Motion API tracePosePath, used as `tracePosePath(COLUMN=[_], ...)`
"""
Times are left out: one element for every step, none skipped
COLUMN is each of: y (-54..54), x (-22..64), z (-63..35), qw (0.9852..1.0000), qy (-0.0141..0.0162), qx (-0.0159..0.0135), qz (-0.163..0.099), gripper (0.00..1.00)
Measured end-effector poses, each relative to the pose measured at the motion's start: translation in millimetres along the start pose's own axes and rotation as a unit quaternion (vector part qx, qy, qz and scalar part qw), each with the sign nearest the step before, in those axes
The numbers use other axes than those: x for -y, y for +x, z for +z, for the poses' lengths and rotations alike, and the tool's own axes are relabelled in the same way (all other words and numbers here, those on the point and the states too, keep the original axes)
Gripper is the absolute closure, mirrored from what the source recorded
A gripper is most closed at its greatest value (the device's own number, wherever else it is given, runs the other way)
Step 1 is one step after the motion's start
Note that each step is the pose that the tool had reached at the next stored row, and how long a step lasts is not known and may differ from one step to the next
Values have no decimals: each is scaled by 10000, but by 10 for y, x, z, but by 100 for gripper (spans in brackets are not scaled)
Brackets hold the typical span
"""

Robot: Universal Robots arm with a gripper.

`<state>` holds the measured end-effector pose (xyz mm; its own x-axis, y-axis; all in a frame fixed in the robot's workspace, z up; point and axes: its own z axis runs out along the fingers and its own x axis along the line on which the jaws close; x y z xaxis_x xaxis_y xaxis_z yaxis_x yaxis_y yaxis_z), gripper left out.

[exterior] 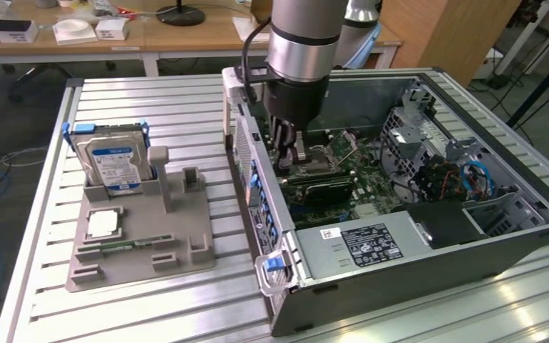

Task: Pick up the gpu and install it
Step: 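Press down on the gpu until it lock into place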

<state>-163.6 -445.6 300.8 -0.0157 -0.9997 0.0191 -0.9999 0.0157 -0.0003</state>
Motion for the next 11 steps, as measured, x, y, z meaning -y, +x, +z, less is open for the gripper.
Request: tracePosePath(y=[0, 0, 0, 0, 0, -1, -1, 0, 0, 0, 0], x=[0, 0, 0, 0, 1, 8, 13, 14, 15, 23, 26], z=[0, 1, 0, 0, -1, 0, -1, -1, -1, -1, -1], qw=[10000, 9999, 9999, 9999, 9999, 9999, 9999, 9999, 9998, 9998, 9997], qy=[-66, -101, -106, -107, -108, -118, -144, -163, -175, -208, -232], qx=[-1, -1, -2, -2, -2, -2, -2, -2, -2, -3, -3], qz=[-1, -1, -1, -1, -1, -2, 0, 4, 6, 7, 8], gripper=[89, 89, 89, 89, 89, 89, 89, 89, 89, 89, 89])
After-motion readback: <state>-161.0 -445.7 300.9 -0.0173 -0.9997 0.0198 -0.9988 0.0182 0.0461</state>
